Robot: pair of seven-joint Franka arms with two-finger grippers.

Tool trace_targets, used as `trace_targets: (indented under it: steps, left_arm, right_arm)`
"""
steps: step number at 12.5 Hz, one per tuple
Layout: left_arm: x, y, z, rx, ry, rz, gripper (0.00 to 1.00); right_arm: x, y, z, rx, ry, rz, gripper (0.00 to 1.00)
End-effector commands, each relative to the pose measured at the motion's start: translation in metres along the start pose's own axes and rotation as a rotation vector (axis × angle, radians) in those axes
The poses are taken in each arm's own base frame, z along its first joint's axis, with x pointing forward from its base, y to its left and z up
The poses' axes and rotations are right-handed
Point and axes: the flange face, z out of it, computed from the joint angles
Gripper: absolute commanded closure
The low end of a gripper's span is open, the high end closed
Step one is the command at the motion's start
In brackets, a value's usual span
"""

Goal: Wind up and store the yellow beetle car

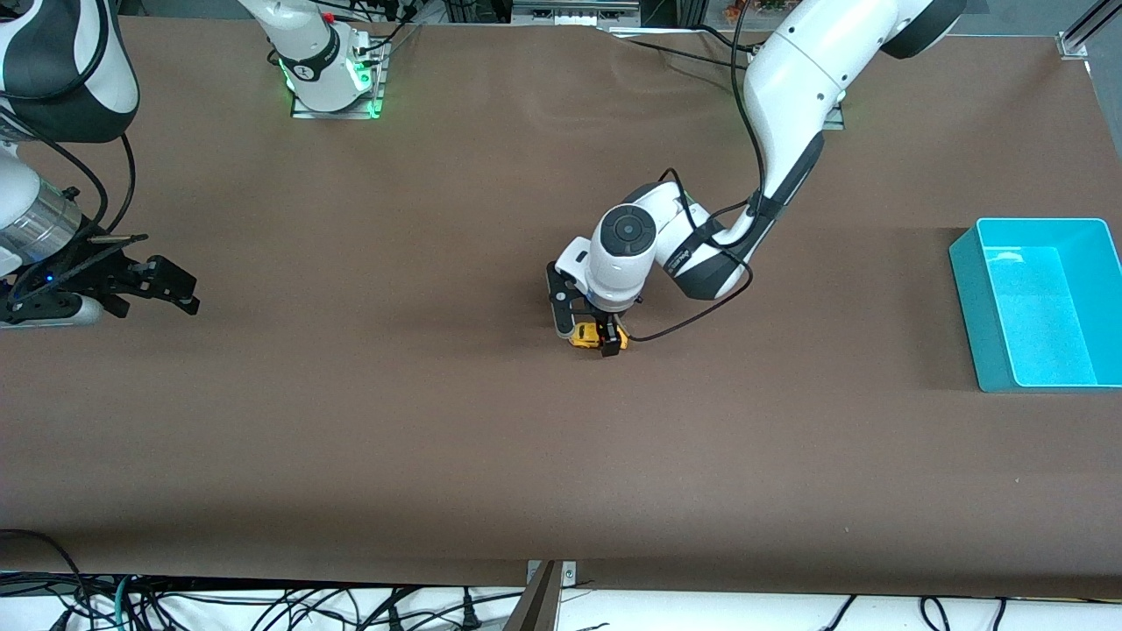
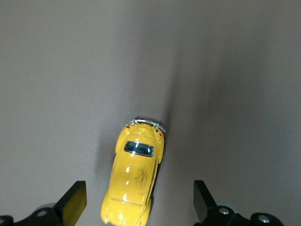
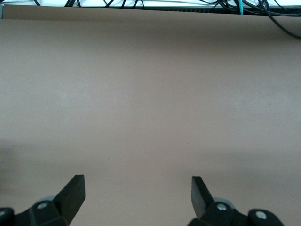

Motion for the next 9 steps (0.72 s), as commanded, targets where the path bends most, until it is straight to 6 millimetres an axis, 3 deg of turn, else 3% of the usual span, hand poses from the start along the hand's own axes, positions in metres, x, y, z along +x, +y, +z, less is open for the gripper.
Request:
trace_targets:
  steps: [1,2,3,4,5,6,9]
  left_arm:
    - [-0.002,-0.004,0.027,-0.003,-0.009,0.030,0.00]
    - [-0.003,-0.004,0.032,-0.008,-0.013,0.030,0.02]
    - [-0.003,-0.004,0.032,-0.004,-0.009,0.033,0.19]
    - [-0.001,-0.005,0.033,0.011,-0.001,0.044,0.46]
    - [0.000,-0.006,0.031,0.027,0.006,0.059,0.66]
    - [0.000,-0.011,0.027,0.035,0.013,0.070,0.77]
    - [0.000,-0.024,0.012,0.061,0.028,0.072,0.89]
  right_arm:
    - [-0.008,-0.005,-0.024,-0.019,0.011,0.008,0.00]
    - [-0.010,-0.002,-0.027,-0.014,0.006,0.017,0.00]
    - [-0.013,-0.004,-0.030,-0.016,-0.009,0.021,0.00]
    - [-0.015,0.003,-0.036,-0.026,-0.006,0.036,0.00]
    - [-0.016,0.008,-0.038,-0.032,-0.006,0.044,0.00]
    - [-0.024,0.005,-0.046,-0.035,-0.011,0.041,0.00]
    - [-0.039,-0.015,-0.058,-0.035,-0.018,0.010,0.00]
